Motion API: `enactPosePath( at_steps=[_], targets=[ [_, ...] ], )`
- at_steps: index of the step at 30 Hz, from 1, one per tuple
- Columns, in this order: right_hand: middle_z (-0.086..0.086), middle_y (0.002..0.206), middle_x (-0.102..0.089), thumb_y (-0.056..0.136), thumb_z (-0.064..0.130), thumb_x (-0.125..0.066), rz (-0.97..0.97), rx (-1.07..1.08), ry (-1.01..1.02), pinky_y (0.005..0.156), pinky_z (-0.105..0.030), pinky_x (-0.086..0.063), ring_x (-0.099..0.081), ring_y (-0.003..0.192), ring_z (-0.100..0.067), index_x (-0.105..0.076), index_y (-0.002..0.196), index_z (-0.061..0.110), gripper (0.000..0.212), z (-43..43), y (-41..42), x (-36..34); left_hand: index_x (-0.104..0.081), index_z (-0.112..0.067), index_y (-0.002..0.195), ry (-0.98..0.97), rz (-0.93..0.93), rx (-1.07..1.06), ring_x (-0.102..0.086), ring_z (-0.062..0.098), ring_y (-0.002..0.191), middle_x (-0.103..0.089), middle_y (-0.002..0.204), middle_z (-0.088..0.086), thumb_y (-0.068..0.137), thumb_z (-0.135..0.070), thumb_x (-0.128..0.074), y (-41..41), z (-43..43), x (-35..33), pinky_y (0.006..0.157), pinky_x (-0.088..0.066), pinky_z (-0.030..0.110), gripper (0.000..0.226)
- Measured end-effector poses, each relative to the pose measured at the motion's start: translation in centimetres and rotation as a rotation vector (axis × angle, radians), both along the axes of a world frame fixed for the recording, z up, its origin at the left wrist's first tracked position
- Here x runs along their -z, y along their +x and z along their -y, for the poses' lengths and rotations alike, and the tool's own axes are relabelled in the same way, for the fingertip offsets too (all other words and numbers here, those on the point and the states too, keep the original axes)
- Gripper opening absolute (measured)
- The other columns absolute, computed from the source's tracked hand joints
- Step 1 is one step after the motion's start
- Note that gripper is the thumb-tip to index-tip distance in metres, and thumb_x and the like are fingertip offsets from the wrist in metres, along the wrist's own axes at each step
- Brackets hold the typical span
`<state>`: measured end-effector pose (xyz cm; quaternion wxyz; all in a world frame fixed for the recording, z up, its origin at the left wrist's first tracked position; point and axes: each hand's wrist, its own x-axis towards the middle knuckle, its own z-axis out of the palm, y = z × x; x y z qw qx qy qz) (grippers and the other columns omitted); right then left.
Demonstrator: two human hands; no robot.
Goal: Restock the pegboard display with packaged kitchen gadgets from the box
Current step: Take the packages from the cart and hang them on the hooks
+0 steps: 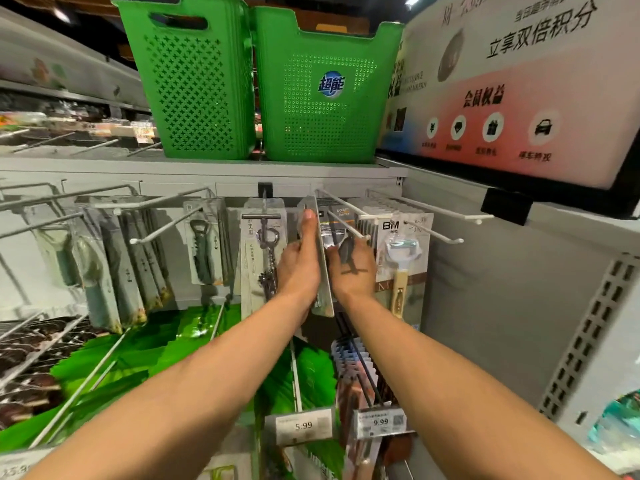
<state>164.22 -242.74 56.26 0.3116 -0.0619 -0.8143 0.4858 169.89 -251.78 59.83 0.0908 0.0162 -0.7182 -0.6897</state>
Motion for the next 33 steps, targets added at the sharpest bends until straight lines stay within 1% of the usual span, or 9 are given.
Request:
enactPosePath(
  at_steps=[3, 5, 8, 11, 14, 20, 24, 27, 33],
  targets=[
    [-0.002, 0.101, -0.068, 0.100, 0.017, -0.059, 0.037, -0.043, 0.022, 0.073, -0.020, -0.049, -0.068, 0.096, -0.020, -0.065, 0.120, 0.016, 0.020, -0.3, -0.7, -0.6, -0.059, -0.028, 0.138, -0.002, 0.014, 0.013, -0.054, 0.020, 0.114, -0.063, 0.138, 0.004, 0.088, -0.092, -0.026, -0.6, -0.7, -0.2, 0.105, -0.037, 0.039, 0.087],
    [-0.003, 0.107, -0.069, 0.101, 0.017, -0.059, 0.011, -0.081, 0.012, 0.078, -0.024, -0.049, -0.067, 0.103, -0.020, -0.065, 0.125, 0.017, 0.025, -0.9, -0.6, -0.3, -0.058, -0.028, 0.133, 0.001, 0.022, 0.021, -0.049, 0.015, 0.108, -0.060, 0.124, -0.002, 0.089, -0.091, -0.029, -0.7, -0.9, -0.2, 0.103, -0.036, 0.037, 0.083],
    [-0.006, 0.126, -0.067, 0.102, 0.015, -0.056, -0.053, -0.109, -0.043, 0.098, -0.033, -0.049, -0.062, 0.116, -0.021, -0.060, 0.137, 0.015, 0.035, -1.4, 0.8, 0.5, -0.056, -0.018, 0.139, -0.004, 0.048, 0.018, -0.057, 0.024, 0.123, -0.061, 0.138, 0.002, 0.081, -0.098, -0.032, -0.3, -0.9, 0.0, 0.112, -0.039, 0.042, 0.101],
    [0.000, 0.101, -0.070, 0.106, 0.022, -0.050, -0.029, -0.113, -0.234, 0.083, -0.027, -0.045, -0.066, 0.102, -0.022, -0.067, 0.114, 0.022, 0.019, -1.6, 3.2, 0.0, -0.047, -0.018, 0.153, -0.002, 0.059, -0.012, -0.053, 0.032, 0.138, -0.056, 0.151, 0.008, 0.076, -0.101, -0.037, 1.3, -0.8, 0.1, 0.119, -0.039, 0.052, 0.114],
    [0.014, 0.086, -0.065, 0.109, 0.040, -0.044, -0.062, -0.157, -0.274, 0.072, -0.022, -0.043, -0.058, 0.083, 0.002, -0.065, 0.100, 0.030, 0.026, -1.5, 6.8, -1.0, -0.050, -0.021, 0.152, 0.002, 0.005, -0.039, -0.054, 0.032, 0.139, -0.058, 0.152, 0.005, 0.065, -0.104, -0.048, 3.2, -0.4, 0.7, 0.118, -0.042, 0.053, 0.120],
    [0.006, 0.092, -0.071, 0.105, 0.039, -0.055, -0.174, -0.195, -0.126, 0.074, -0.011, -0.046, -0.063, 0.083, 0.001, -0.072, 0.105, 0.018, 0.027, -1.0, 12.3, -0.6, -0.025, -0.013, 0.165, -0.056, -0.069, 0.020, -0.034, 0.030, 0.154, -0.032, 0.169, 0.011, 0.103, -0.062, -0.051, 7.0, 0.5, 1.4, 0.125, -0.032, 0.050, 0.084],
    [0.016, 0.092, -0.068, 0.104, 0.032, -0.057, -0.192, -0.174, -0.090, 0.073, -0.007, -0.045, -0.061, 0.086, 0.011, -0.068, 0.107, 0.024, 0.014, -0.3, 15.0, 0.4, -0.049, -0.013, 0.153, -0.086, -0.102, 0.013, -0.050, 0.024, 0.140, -0.055, 0.151, 0.007, 0.110, -0.049, -0.041, 9.6, 1.3, 1.7, 0.120, -0.037, 0.042, 0.056],
    [0.013, 0.096, -0.068, 0.104, 0.037, -0.054, -0.187, -0.169, -0.043, 0.081, -0.024, -0.054, -0.063, 0.088, 0.001, -0.065, 0.107, 0.028, 0.015, 1.0, 16.2, 1.1, -0.059, -0.015, 0.143, -0.085, -0.125, -0.005, -0.052, 0.013, 0.123, -0.060, 0.134, -0.004, 0.112, -0.037, -0.039, 11.6, 2.6, 1.7, 0.105, -0.035, 0.028, 0.043],
    [0.009, 0.091, -0.067, 0.106, 0.035, -0.052, -0.179, -0.242, -0.053, 0.077, -0.027, -0.052, -0.062, 0.083, -0.003, -0.063, 0.106, 0.024, 0.016, 5.0, 18.7, 0.7, -0.070, -0.013, 0.124, -0.079, -0.157, -0.105, -0.061, 0.019, 0.118, -0.070, 0.125, 0.003, 0.110, -0.033, -0.042, 13.5, 6.6, 2.0, 0.105, -0.044, 0.036, 0.037]
  ],
)
